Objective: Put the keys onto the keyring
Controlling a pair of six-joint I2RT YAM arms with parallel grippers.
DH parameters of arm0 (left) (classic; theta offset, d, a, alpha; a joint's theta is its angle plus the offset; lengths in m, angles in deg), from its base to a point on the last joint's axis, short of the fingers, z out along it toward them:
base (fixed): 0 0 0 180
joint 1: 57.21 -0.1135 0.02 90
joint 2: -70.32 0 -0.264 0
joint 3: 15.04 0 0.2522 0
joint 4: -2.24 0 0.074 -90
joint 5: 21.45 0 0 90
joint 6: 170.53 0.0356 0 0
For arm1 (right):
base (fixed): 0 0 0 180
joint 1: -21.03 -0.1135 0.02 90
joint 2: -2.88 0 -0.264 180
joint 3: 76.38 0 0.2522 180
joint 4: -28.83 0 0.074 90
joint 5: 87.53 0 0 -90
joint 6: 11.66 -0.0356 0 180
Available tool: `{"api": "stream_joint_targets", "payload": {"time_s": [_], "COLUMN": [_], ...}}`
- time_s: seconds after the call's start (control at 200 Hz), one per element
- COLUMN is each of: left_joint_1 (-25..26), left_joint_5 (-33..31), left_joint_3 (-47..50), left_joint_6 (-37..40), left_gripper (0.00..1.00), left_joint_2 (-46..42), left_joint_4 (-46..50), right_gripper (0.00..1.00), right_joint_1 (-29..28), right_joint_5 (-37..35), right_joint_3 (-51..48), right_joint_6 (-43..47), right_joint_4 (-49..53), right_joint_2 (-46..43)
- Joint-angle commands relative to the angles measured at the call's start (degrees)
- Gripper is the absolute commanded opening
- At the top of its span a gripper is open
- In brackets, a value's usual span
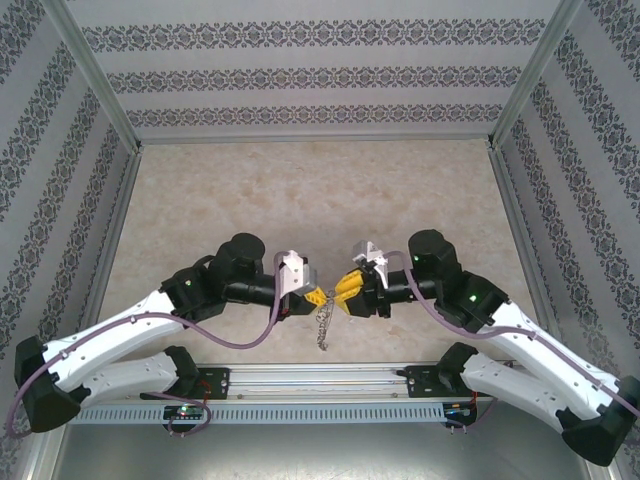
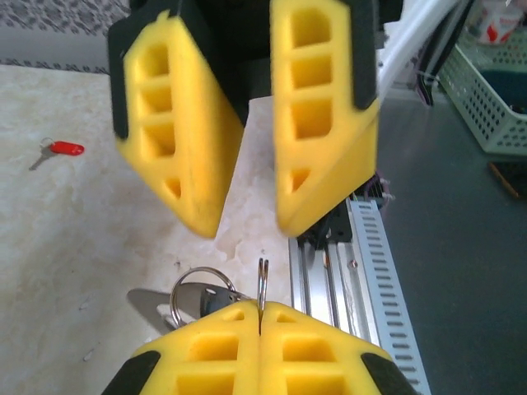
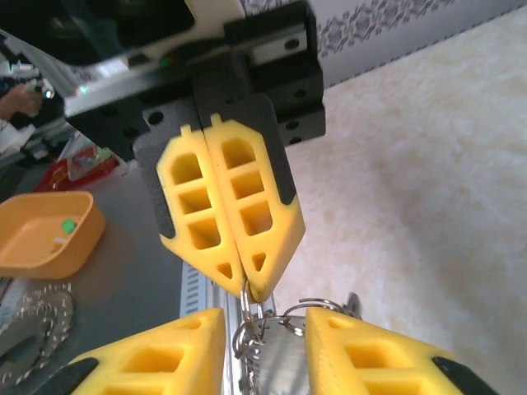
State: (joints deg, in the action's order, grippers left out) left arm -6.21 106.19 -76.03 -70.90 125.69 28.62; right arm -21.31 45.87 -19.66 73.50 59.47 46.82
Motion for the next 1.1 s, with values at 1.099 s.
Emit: {"api": "stream_joint_targets", "payload": {"time_s": [1.099], "left_joint_1": [5.2], "left_joint_5": [-16.6], "left_joint_3": [17.2], "left_joint_6": [-10.7], "left_gripper": [0.0], "left_joint_2": [-5.1], "left_joint_4": [-39.6], "right_gripper": [0.35], "right_joint_1": [0.8], "right_joint_5": [-5.6], "right_joint_3": [-7.4], "right_joint_6": [-7.2], "right_joint_4": [-16.0], "right_joint_2": [-3.2]}}
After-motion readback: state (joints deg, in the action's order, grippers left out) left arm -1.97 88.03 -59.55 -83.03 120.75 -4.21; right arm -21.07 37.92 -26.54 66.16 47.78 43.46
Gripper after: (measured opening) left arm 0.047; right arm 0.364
